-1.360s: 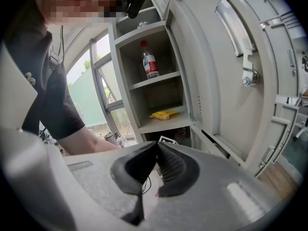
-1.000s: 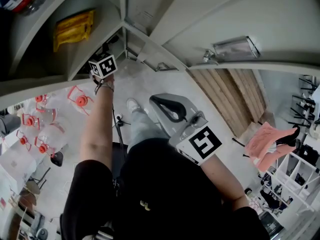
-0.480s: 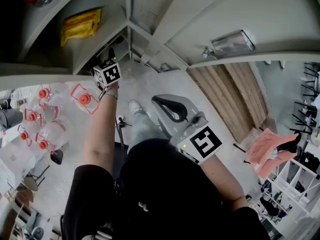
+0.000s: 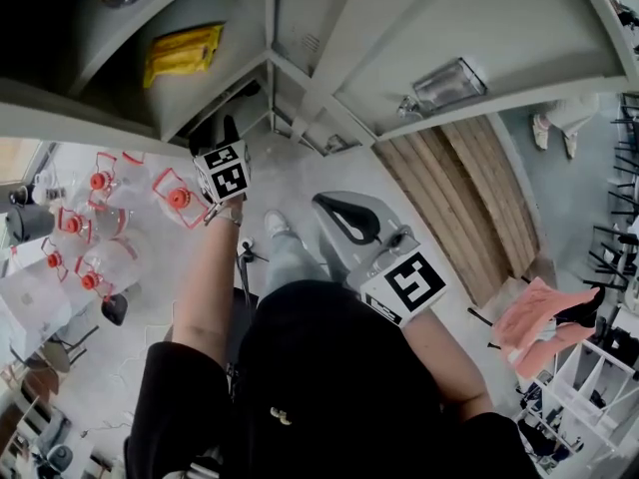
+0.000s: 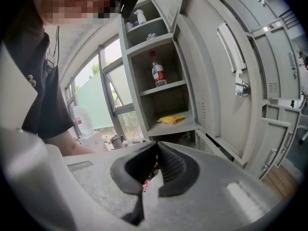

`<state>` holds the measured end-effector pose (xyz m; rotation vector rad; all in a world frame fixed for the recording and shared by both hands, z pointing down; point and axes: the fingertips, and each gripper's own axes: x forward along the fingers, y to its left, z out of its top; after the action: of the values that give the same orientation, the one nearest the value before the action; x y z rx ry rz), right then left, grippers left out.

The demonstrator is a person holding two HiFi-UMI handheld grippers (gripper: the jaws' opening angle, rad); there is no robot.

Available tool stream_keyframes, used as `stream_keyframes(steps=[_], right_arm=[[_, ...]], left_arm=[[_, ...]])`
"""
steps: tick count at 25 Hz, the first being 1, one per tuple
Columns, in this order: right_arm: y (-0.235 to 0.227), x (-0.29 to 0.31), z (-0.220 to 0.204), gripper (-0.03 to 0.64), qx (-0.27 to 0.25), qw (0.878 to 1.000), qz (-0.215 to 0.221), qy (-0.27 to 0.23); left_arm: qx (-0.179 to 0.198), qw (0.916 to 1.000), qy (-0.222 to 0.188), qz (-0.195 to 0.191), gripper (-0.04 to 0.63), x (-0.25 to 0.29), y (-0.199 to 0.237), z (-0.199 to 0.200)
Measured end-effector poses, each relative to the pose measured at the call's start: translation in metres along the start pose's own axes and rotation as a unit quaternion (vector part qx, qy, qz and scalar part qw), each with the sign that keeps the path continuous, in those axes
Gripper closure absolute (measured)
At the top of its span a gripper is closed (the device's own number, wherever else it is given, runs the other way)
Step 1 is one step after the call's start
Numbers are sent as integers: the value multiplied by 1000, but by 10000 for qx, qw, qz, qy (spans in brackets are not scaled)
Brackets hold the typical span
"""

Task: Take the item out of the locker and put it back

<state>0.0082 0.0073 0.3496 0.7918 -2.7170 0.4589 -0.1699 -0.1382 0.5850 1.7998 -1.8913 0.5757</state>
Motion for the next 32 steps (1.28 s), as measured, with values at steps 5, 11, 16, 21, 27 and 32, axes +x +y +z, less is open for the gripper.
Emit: stream_keyframes(steps=[5,11,16,21,27,32], right_arm=[[4,-7,2,620,-71,9999,131,-77],[12,-13,3,620,-167,9992,348,-119],[12,-22,-1,620,-70,9988,450,-158],[10,-30,2,620,-109,9983,543,-176],[1,-37,6,620,-197,9977,614,-199],[-13,-45,11,620,-164,9977,591,-283]], left_arm=[[69,9998,-86,-185,533,-38,-15,8],[118,9980,-336,-524,575,-89,-35,21],[183,9943,-406,-965,580,-132,-60,32],[40,9904,-574,-1261,581,-171,-75,45],[-197,9855,-657,-1549,581,-211,-94,65],[-74,9813,-754,-1769,581,-239,-104,82]])
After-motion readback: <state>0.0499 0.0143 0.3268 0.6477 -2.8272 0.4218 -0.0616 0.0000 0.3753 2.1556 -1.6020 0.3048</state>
